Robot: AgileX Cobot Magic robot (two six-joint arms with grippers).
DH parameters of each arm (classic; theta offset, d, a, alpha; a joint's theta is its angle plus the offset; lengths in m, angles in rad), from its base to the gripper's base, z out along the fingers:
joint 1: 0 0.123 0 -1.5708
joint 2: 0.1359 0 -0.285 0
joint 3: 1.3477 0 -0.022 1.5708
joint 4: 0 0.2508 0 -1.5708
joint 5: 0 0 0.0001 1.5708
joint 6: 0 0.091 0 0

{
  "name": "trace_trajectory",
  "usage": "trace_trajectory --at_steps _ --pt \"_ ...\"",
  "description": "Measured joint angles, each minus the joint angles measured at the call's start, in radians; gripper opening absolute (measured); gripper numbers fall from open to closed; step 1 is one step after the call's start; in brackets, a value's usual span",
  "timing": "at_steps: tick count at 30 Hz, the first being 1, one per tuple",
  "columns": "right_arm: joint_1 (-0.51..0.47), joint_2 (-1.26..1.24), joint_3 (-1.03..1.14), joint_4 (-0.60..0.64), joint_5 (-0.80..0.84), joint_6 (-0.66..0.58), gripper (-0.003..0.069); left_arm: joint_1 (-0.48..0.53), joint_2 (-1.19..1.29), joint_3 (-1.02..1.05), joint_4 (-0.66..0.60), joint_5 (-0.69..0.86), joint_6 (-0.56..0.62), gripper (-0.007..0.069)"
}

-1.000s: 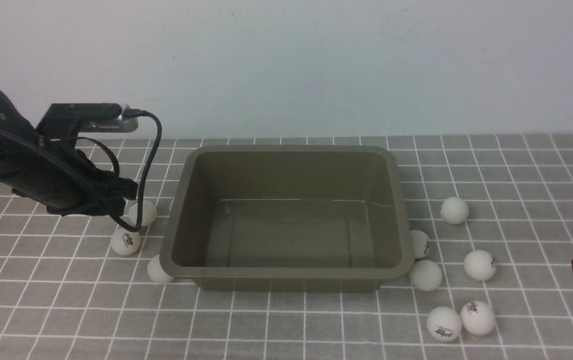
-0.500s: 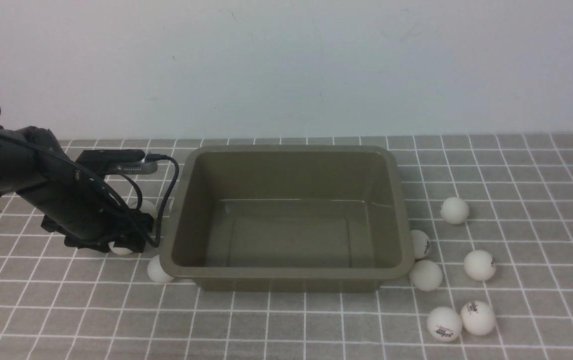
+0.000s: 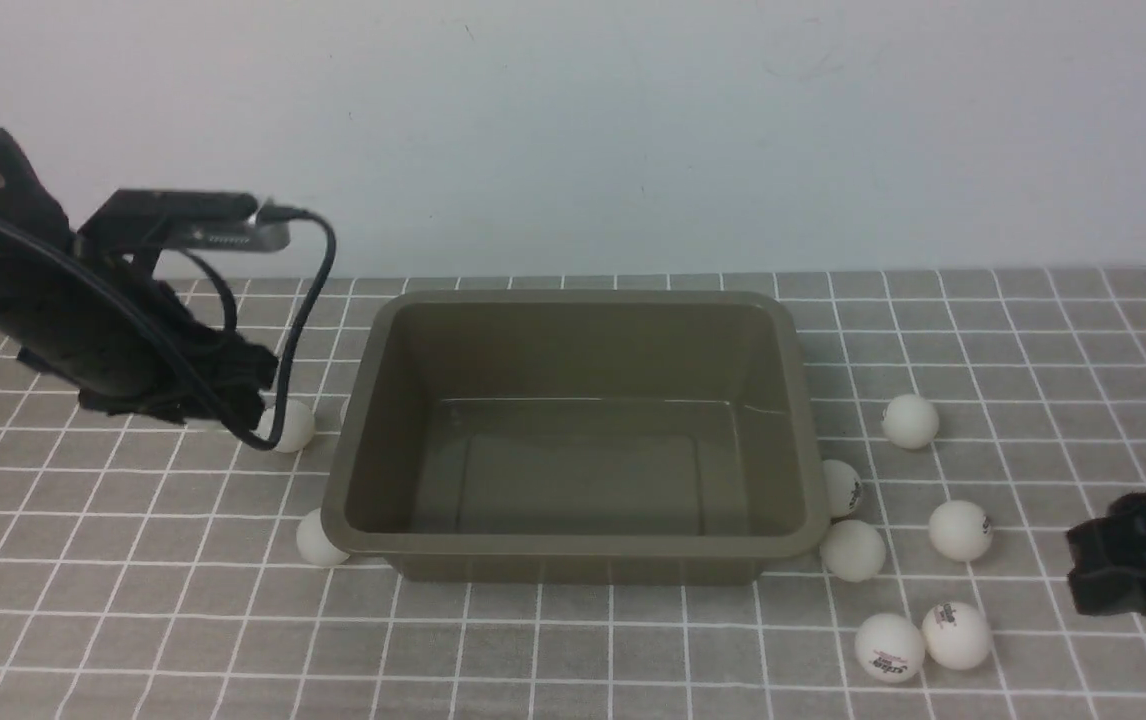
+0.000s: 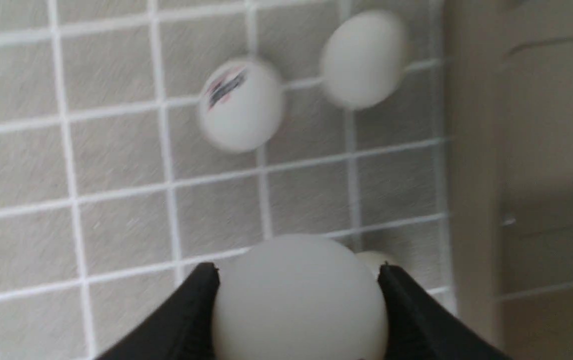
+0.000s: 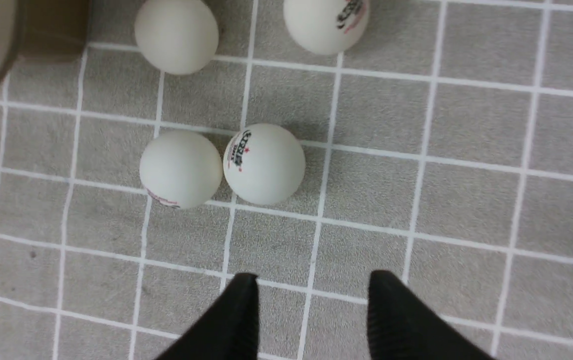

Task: Put the table tennis balls into the box on the grey coffee tablecloth.
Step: 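Reach for and grasp a ping pong ball on the table beside the basket, then drop the ball into the bin, then reach for and grasp a ping pong ball on the table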

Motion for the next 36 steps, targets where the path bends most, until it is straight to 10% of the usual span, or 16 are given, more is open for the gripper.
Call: trace_trajectory --at_steps 12,22,25,28,32,36 --pt "0.089 0.278 0.003 -0.033 -0.222 0.053 0.0462 -0.258 0.183 -0.222 -0.008 0.164 -0.048 0.0347" --pt "0.089 0.383 0.0 -0.013 -0.318 0.055 0.0461 -0.27 0.249 -0.37 0.038 0.275 -0.129 0.0589" --pt "0.089 0.403 -0.003 -0.011 -0.334 0.055 0.0437 -0.27 0.249 -0.458 0.099 0.365 -0.152 0.0445" --pt "0.089 0.431 -0.003 -0.025 -0.351 0.055 0.0334 -0.265 0.24 -0.545 0.186 0.42 -0.166 0.0141" --pt "0.09 0.434 -0.005 -0.052 -0.358 0.054 0.0307 -0.226 0.197 -0.571 0.229 0.432 -0.184 0.0022" --pt "0.09 0.422 -0.024 -0.075 -0.311 0.055 0.0097 -0.136 0.128 -0.567 0.231 0.438 -0.192 -0.0005"
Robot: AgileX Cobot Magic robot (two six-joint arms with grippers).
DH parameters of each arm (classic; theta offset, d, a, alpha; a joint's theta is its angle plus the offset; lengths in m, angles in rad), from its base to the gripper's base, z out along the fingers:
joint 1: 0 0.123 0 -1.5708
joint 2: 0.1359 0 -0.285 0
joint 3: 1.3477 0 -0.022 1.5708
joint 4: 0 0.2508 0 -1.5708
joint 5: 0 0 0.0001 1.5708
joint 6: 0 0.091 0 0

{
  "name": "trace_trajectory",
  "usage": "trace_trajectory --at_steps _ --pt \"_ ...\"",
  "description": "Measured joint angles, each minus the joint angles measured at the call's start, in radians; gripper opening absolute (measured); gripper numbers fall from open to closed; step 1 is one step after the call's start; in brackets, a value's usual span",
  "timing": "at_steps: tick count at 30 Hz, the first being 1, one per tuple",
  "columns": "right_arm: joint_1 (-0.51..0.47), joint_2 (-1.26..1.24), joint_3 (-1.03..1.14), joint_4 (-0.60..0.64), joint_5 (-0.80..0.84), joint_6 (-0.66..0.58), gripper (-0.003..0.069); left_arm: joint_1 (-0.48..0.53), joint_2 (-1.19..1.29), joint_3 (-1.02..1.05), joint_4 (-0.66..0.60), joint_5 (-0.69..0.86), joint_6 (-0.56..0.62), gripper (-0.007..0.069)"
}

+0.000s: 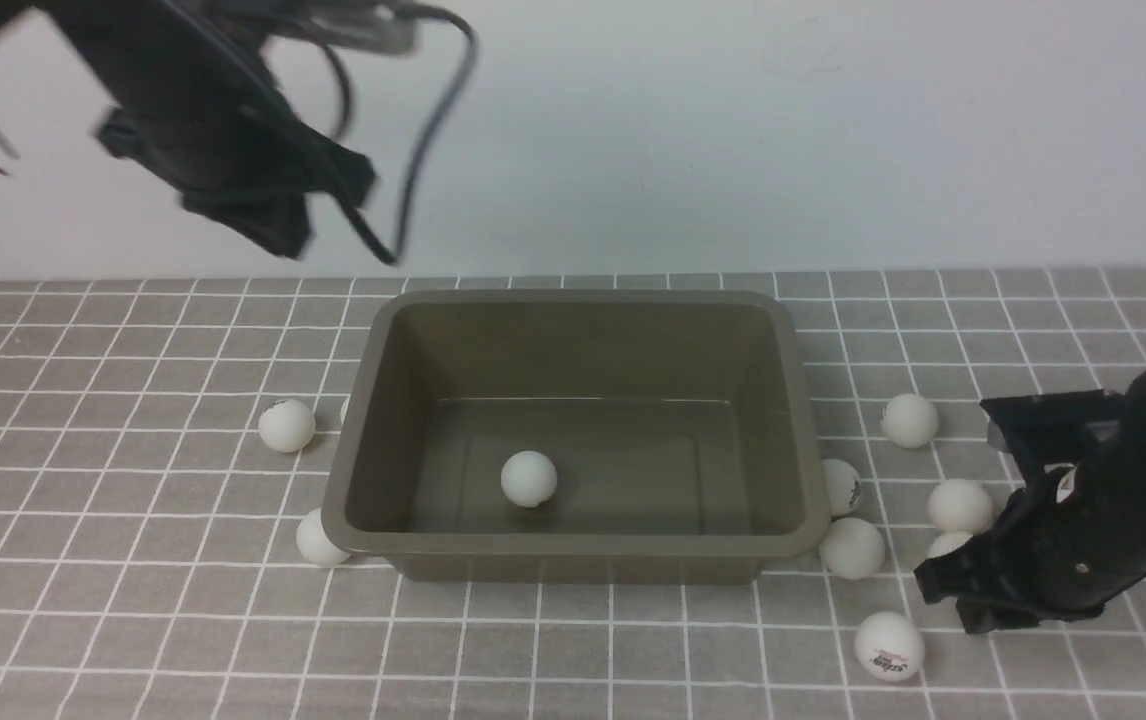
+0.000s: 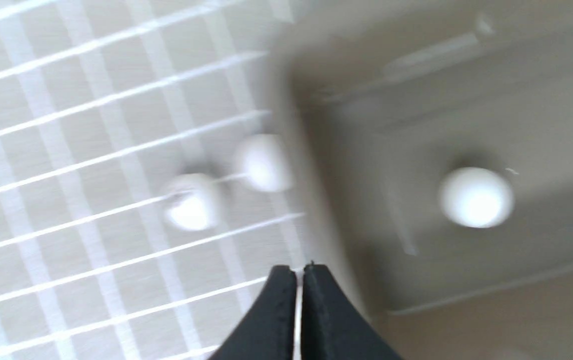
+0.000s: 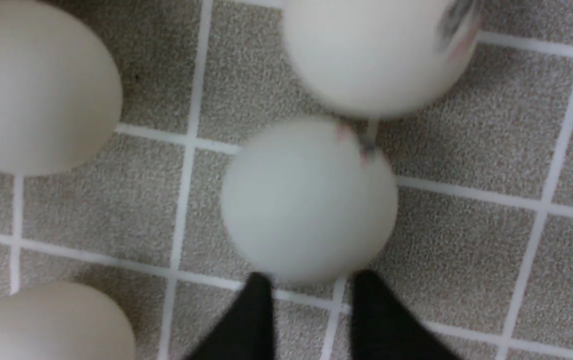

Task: Put the table tennis balls into the box on the grey coffee tablecloth.
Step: 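Reach for and grasp a ping pong ball on the table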

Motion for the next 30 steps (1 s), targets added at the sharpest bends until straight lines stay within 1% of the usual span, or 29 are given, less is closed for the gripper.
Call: trace_trajectory --at_steps 1,2,3,7,12,15,16,17,18,19,20,21,22,23,24,25,27,30 --pt "0.0 -0.011 -0.003 0.0 0.016 0.0 0.0059 0.03 -0.019 0.006 -0.003 0.0 -0.001 -0.0005" --pt "0.0 -0.043 -0.005 0.0 0.053 0.0 0.0017 0.083 -0.052 0.027 -0.013 0.0 -0.001 -0.0005" --pt "0.0 -0.064 -0.005 0.001 0.07 -0.001 0.0003 0.1 -0.063 0.04 -0.017 0.001 -0.001 -0.0005" --pt "0.011 -0.183 -0.005 0.009 0.131 -0.002 -0.0012 0.189 -0.141 0.142 -0.062 0.002 0.0 -0.0005" --pt "0.011 -0.224 -0.022 0.015 0.112 0.0 0.0001 0.209 -0.182 0.238 -0.07 0.009 0.0 -0.0005" --pt "0.011 -0.2 -0.076 0.015 0.094 0.0 0.0085 0.209 -0.185 0.285 -0.098 0.01 0.0 -0.0005" --pt "0.008 -0.191 -0.092 0.015 0.093 0.001 0.01 0.209 -0.185 0.292 -0.104 0.01 0.001 -0.0005" --pt "-0.001 -0.167 -0.131 0.015 0.093 0.012 0.0166 0.209 -0.185 0.306 -0.114 0.009 0.005 -0.0005" --pt "-0.003 -0.16 -0.143 0.015 0.093 0.014 0.0175 0.209 -0.185 0.309 -0.115 0.009 0.006 -0.0005" --pt "-0.017 -0.139 -0.173 0.015 0.094 0.031 0.0221 0.209 -0.185 0.316 -0.122 0.009 0.011 -0.0005" --pt "-0.046 -0.101 -0.224 0.014 0.098 0.052 0.0292 0.209 -0.185 0.329 -0.134 0.009 0.02 -0.0005" --pt "-0.062 -0.085 -0.243 0.011 0.1 0.058 0.0317 0.209 -0.186 0.333 -0.139 0.009 0.023 -0.0005" --pt "-0.085 -0.054 -0.281 0.001 0.102 0.065 0.0365 0.209 -0.186 0.339 -0.15 0.009 0.03 -0.0005" --pt "-0.085 -0.048 -0.287 0.001 0.103 0.065 0.0372 0.209 -0.186 0.339 -0.15 0.009 0.03 -0.0005" --pt "-0.123 0.003 -0.35 -0.016 0.104 0.07 0.043 0.209 -0.186 0.338 -0.16 0.009 0.035 -0.0005" --pt "-0.123 0.003 -0.35 -0.016 0.104 0.07 0.043 0.209 -0.186 0.338 -0.16 0.009 0.035 -0.0005" --pt "-0.169 0.096 -0.464 -0.022 0.105 0.076 0.0489 0.209 -0.193 0.338 -0.171 0.009 0.038 -0.0005" --pt "-0.212 0.195 -0.58 -0.022 0.125 0.078 0.051 0.209 -0.203 0.338 -0.173 0.009 0.039 -0.0005"
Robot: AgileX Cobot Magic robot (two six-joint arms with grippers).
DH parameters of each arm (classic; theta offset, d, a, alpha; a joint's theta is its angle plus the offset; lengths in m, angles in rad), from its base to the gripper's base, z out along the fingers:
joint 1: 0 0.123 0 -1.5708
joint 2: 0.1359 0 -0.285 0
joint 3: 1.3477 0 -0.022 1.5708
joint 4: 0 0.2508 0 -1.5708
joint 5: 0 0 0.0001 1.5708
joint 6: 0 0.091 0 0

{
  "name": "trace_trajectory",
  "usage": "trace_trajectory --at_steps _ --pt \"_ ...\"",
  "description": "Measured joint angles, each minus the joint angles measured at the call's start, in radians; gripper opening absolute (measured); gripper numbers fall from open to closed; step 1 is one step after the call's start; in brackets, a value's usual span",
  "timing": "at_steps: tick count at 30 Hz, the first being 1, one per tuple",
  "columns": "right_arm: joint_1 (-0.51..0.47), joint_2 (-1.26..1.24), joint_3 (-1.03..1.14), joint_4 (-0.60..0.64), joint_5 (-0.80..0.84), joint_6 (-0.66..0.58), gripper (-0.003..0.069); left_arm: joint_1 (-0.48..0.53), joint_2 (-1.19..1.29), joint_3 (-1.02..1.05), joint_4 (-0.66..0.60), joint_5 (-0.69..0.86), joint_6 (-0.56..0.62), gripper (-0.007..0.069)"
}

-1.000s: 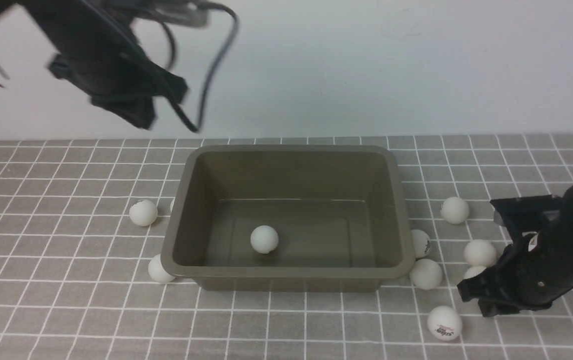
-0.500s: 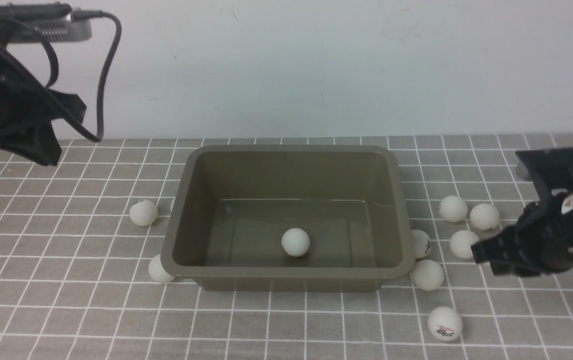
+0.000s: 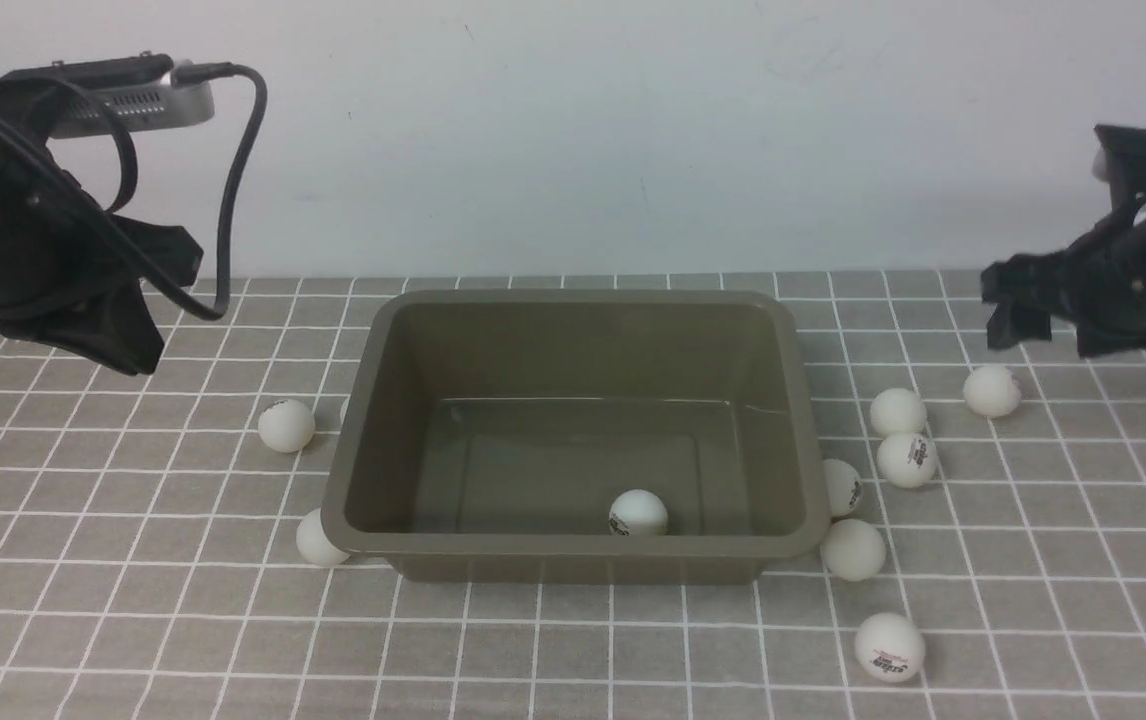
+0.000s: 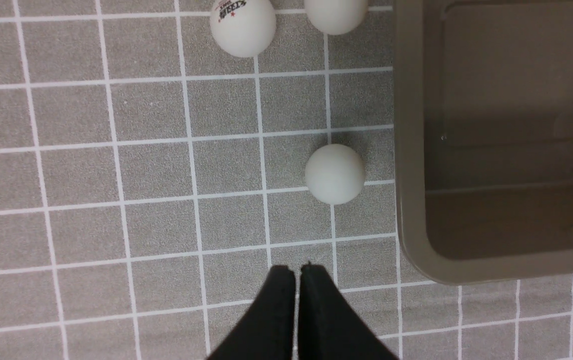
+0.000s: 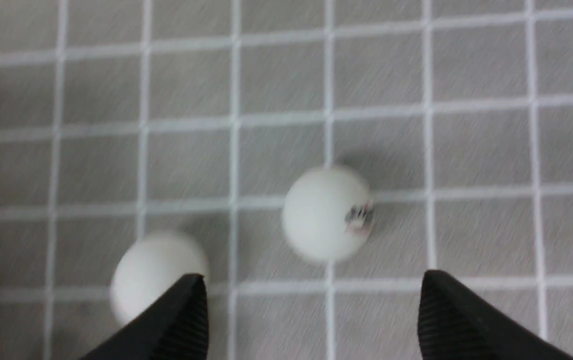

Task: Put the table tennis balls into the box on the grey coffee tablecloth.
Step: 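Reach for and grasp a ping pong ball on the table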

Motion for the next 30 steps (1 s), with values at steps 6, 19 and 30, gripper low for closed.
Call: trace_trajectory --at_steps 6,19,30 --pt "-0.04 0.213 -0.227 0.019 0.082 0.001 0.0516 0.0 -0.02 0.0 0.001 0.0 0.01 -0.0005" --pt "-0.032 0.399 -0.38 -0.004 0.179 -0.005 0.0338 0.0 -0.027 0.0 0.011 0.0 0.015 -0.0005" --pt "0.036 0.191 -0.452 0.187 0.408 -0.139 0.0349 0.0 -0.041 0.0 0.065 0.0 0.014 -0.0005"
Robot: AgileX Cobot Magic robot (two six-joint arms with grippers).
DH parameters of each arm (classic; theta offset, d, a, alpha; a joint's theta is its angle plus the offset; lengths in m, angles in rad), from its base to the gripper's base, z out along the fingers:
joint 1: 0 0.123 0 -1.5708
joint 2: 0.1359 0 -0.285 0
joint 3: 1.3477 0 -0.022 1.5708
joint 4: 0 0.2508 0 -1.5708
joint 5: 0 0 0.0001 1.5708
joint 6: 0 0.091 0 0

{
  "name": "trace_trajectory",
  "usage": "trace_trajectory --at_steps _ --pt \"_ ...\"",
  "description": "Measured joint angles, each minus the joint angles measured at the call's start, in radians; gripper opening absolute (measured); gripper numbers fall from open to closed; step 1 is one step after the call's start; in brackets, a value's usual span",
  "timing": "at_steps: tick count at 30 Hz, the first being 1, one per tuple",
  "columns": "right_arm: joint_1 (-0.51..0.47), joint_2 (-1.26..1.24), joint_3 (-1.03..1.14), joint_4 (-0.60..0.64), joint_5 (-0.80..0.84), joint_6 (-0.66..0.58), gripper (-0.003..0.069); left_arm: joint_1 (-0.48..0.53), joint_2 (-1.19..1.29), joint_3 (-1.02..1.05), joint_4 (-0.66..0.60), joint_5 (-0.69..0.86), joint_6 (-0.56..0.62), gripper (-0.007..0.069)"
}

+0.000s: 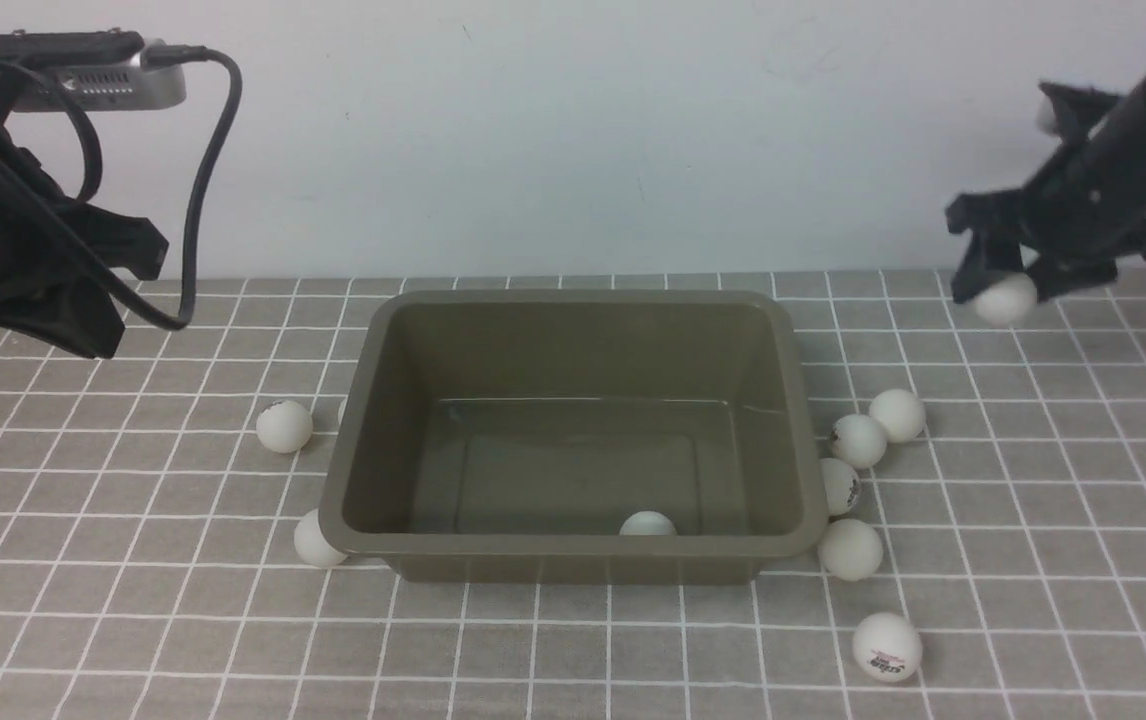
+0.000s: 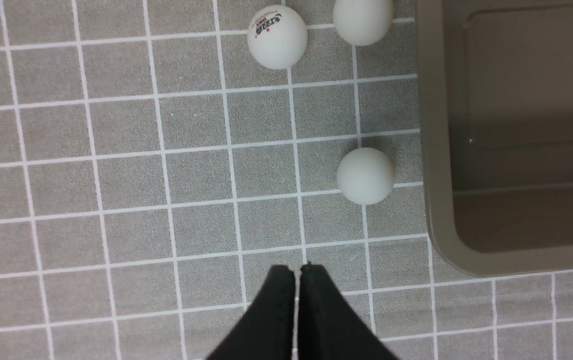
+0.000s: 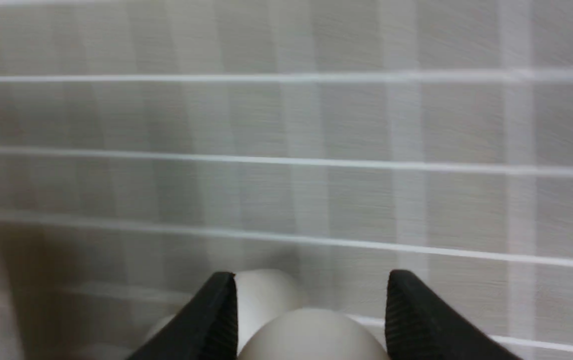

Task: Put the table tennis balls into the box on the grey coffee tablecloth.
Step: 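Reach for and grasp a ping pong ball on the table, then release the ping pong ball into the bin and lift the gripper away, then reach for and grasp a ping pong ball on the table beside the basket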

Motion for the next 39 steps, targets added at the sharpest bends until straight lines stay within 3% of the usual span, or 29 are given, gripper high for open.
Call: trace_trajectory --at_steps 3,6,10,13,15,16,18,21,26,32,36,39 --pt "0.072 -0.045 -0.006 0.045 0.016 -0.031 0.0349 0.0 0.027 0.0 -0.011 -0.003 0.001 -0.0005" --pt "0.203 -0.044 -0.006 0.072 0.036 -0.058 0.0349 0.0 0.095 0.0 -0.031 -0.059 0.019 0.0006" --pt "0.315 -0.001 -0.005 0.075 0.041 -0.108 0.0351 0.0 0.19 0.0 -0.048 -0.127 0.044 0.0085" --pt "0.359 0.022 -0.005 0.074 0.045 -0.116 0.0417 0.0 0.262 0.0 -0.06 -0.187 0.062 0.0215" --pt "0.371 0.022 -0.005 0.074 0.047 -0.117 0.0491 0.0 0.297 0.0 -0.064 -0.226 0.079 0.0311" --pt "0.372 0.02 -0.005 0.074 0.049 -0.118 0.0564 0.0 0.327 0.0 -0.067 -0.259 0.091 0.0385" --pt "0.37 0.011 -0.008 0.059 0.049 -0.12 0.0623 0.0 0.367 0.0 -0.07 -0.308 0.105 0.0477" --pt "0.351 -0.009 -0.012 0.027 0.05 -0.12 0.0657 0.0 0.423 0.0 -0.072 -0.375 0.115 0.0563" --pt "0.303 -0.083 -0.016 0.002 0.053 -0.119 0.0633 0.0 0.497 0.0 -0.077 -0.465 0.121 0.0585" --pt "0.24 -0.159 -0.016 0.0 0.059 -0.118 0.0578 -0.001 0.535 0.0 -0.112 -0.523 0.143 0.0537" --pt "0.188 -0.168 -0.016 -0.003 0.061 -0.116 0.0568 0.0 0.538 0.0 -0.143 -0.546 0.182 0.0453" --pt "0.158 -0.168 -0.016 -0.006 0.061 -0.102 0.0568 0.0 0.538 0.0 -0.167 -0.565 0.211 0.0332"
